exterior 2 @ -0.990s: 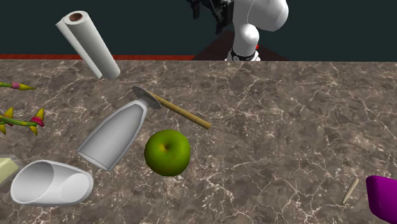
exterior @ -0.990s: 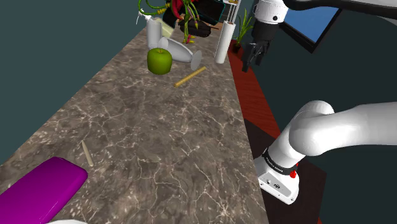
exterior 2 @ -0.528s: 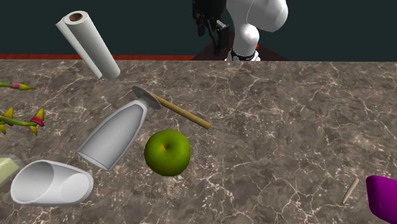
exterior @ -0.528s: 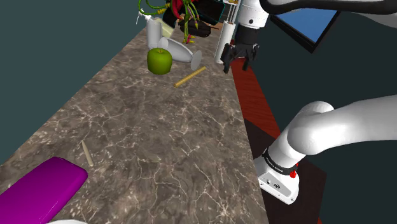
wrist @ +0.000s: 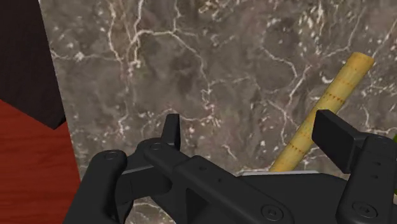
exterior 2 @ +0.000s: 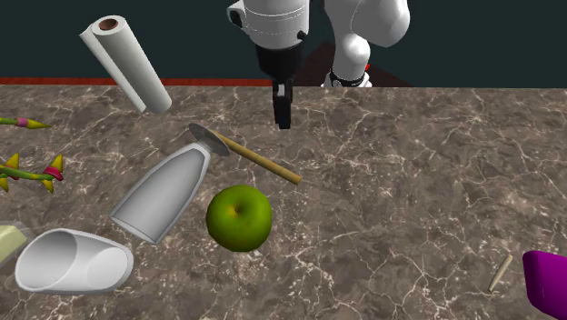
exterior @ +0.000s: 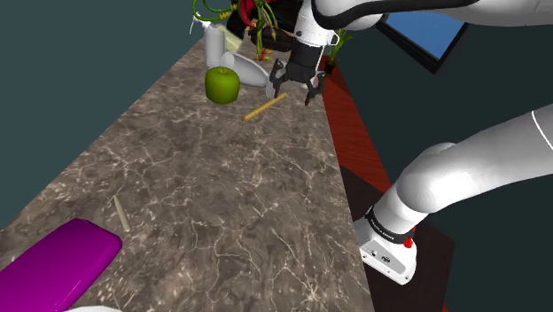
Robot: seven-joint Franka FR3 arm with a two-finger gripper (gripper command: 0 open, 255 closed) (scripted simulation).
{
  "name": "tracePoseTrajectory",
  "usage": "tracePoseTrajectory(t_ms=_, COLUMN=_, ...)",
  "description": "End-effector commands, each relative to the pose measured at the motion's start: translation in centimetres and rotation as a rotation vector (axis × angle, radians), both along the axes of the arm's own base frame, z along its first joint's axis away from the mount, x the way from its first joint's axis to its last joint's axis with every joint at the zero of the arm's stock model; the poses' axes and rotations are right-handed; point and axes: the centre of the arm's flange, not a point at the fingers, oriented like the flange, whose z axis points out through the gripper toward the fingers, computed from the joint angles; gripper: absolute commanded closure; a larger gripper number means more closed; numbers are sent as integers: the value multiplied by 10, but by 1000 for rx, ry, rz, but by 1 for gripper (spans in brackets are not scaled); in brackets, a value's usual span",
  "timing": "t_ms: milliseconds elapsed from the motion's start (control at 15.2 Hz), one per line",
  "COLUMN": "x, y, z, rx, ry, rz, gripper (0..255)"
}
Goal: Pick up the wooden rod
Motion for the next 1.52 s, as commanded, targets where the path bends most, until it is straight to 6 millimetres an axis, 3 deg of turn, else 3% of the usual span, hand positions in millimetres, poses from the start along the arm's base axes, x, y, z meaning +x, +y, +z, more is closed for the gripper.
tracePoseTrajectory(t_ms=0, x=23, y=-2, z=-9, rx=19, ry=-10, rz=-139, gripper=0)
tracePoseTrajectory(t_ms=396, x=84, y=-18, z=-34, rx=68, ry=-35, rz=-511, gripper=0)
tracePoseTrajectory(t_ms=990, x=84, y=-18, z=-74, rx=68, ry=-35, rz=-511, gripper=0)
tracePoseTrajectory(t_ms=1056, x=84, y=-18, z=-74, rx=68, ry=-35, rz=-511, gripper=255)
tracePoseTrajectory(t_ms=1452, x=86, y=-20, z=-74, rx=68, ry=-35, rz=-511, gripper=255)
